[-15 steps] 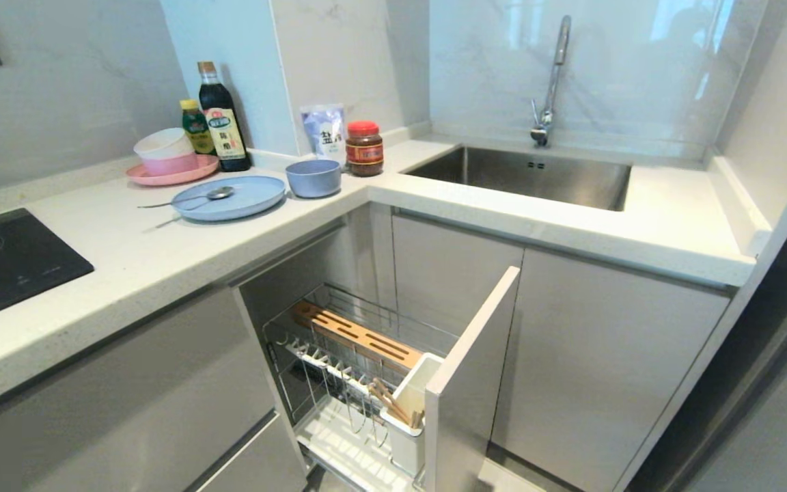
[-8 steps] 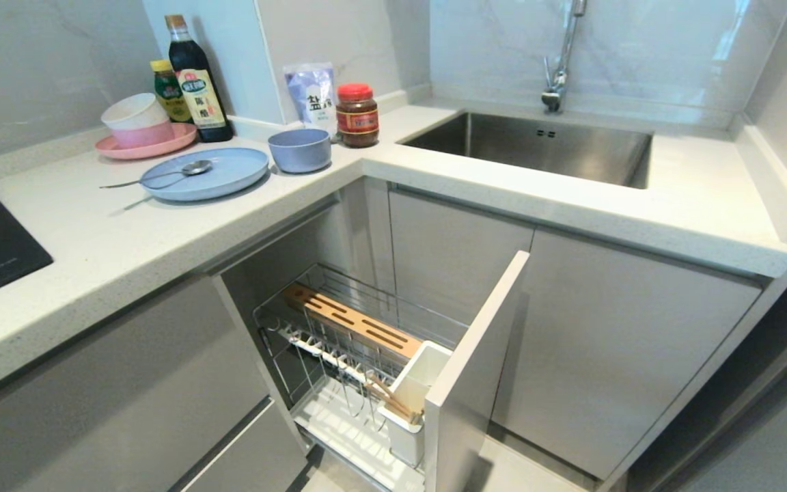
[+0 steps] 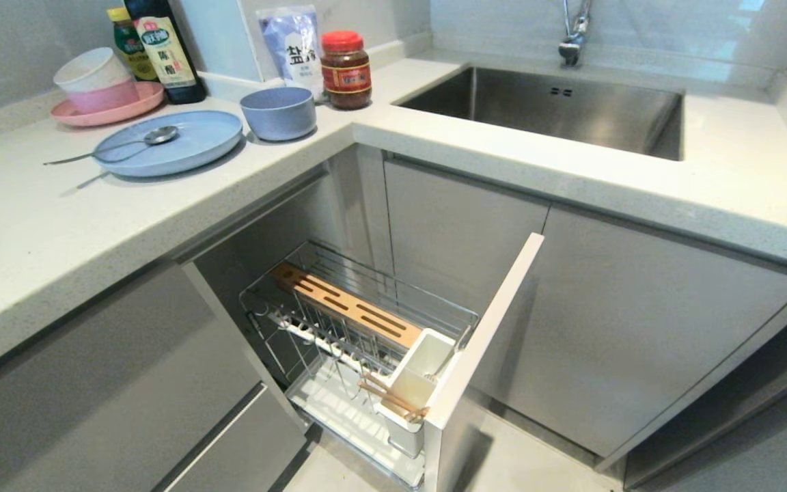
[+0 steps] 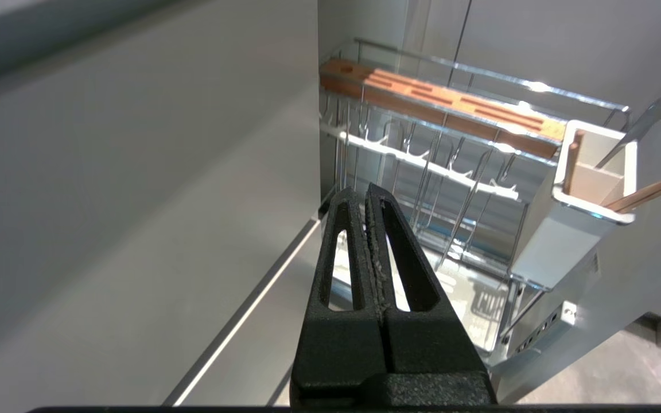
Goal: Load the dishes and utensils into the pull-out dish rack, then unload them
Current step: Pick up the spoon and place it in the cupboard
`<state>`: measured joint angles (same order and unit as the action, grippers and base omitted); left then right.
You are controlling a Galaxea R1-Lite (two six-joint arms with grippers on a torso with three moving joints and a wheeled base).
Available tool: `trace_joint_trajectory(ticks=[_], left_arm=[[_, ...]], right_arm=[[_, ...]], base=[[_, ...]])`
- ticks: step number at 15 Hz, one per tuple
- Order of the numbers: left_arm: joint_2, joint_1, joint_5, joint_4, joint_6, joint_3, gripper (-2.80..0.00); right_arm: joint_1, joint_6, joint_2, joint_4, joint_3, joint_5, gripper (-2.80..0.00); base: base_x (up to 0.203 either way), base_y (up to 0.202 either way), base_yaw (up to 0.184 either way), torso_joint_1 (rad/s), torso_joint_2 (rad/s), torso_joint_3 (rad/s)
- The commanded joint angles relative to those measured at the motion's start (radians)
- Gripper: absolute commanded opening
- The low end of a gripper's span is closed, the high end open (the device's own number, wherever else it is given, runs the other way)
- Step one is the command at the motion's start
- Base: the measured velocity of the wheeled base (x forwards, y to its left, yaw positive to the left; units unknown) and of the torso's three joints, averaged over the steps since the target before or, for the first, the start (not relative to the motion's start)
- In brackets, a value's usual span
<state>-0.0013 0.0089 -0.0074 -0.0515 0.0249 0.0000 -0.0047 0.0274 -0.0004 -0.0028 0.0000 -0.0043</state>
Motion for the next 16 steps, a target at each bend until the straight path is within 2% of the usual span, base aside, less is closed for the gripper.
trace_joint_trajectory(ticks=[1, 12, 16], left_arm=[[0.001, 0.000, -0.001, -0.001, 0.000, 0.025, -2.80], [0.001, 0.000, 0.000, -0.001, 0.000, 0.025, -2.80], [0.001, 0.000, 0.000, -0.001, 0.003, 0.025, -2.80]], right_arm=[[0.000, 0.000, -0.004, 0.000, 0.002, 0.000, -2.80], [0.000, 0.000, -0.004, 0.000, 0.002, 0.000, -2.80], [0.000, 0.000, -0.004, 0.000, 0.002, 0.000, -2.80]], base=[[0.000, 0.000, 0.000, 0.002, 0.00, -0.193], [0.000, 0.000, 0.000, 0.001, 0.00, -0.196], [0.000, 0.000, 0.000, 0.000, 0.00, -0.060]])
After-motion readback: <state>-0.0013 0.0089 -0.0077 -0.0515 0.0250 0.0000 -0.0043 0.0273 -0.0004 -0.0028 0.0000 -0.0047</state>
